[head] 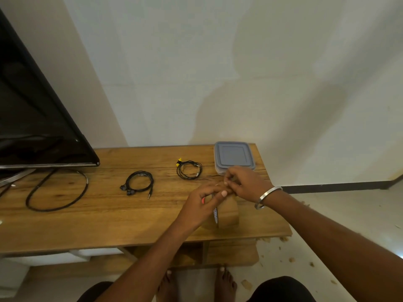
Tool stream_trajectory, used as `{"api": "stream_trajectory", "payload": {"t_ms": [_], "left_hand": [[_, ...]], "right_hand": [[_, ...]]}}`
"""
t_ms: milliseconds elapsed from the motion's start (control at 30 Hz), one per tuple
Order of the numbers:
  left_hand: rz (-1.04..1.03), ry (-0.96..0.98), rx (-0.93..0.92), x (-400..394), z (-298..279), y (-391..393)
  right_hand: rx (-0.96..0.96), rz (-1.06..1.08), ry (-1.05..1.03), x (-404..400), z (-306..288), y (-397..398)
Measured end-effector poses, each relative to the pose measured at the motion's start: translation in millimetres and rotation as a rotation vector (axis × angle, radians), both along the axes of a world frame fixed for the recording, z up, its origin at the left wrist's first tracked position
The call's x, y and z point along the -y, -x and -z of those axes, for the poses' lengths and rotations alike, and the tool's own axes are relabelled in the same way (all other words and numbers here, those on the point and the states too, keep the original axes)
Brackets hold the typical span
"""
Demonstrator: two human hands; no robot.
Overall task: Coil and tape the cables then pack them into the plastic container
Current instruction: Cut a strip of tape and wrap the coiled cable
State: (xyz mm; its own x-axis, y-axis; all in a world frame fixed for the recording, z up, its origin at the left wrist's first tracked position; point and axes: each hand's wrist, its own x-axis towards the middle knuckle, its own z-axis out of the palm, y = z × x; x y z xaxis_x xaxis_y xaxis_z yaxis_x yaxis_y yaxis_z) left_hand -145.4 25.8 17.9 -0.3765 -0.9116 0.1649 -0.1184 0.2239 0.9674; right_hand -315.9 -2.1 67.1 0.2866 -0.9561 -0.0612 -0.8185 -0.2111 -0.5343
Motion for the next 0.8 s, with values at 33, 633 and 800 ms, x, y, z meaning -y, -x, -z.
{"api": "stream_trajectory", "payload": {"t_ms": [33,633,800], "left_hand": [[0.014,-0.006,0.001,0.1,-0.4,-0.1],[0.011,-0.128,0.039,7.3,-0.7,-0.9],[0.013,-0.136,0.02,7.0,1.9,-0.3]], "right_hand": [[0.012,-0.001,-0.002,0.3,0.1,0.8],[-0.124,-0.167,0.148,6.4,-6.7,13.4],[-0.006,0.05,0.303,7.0,0.5,11.8]]}}
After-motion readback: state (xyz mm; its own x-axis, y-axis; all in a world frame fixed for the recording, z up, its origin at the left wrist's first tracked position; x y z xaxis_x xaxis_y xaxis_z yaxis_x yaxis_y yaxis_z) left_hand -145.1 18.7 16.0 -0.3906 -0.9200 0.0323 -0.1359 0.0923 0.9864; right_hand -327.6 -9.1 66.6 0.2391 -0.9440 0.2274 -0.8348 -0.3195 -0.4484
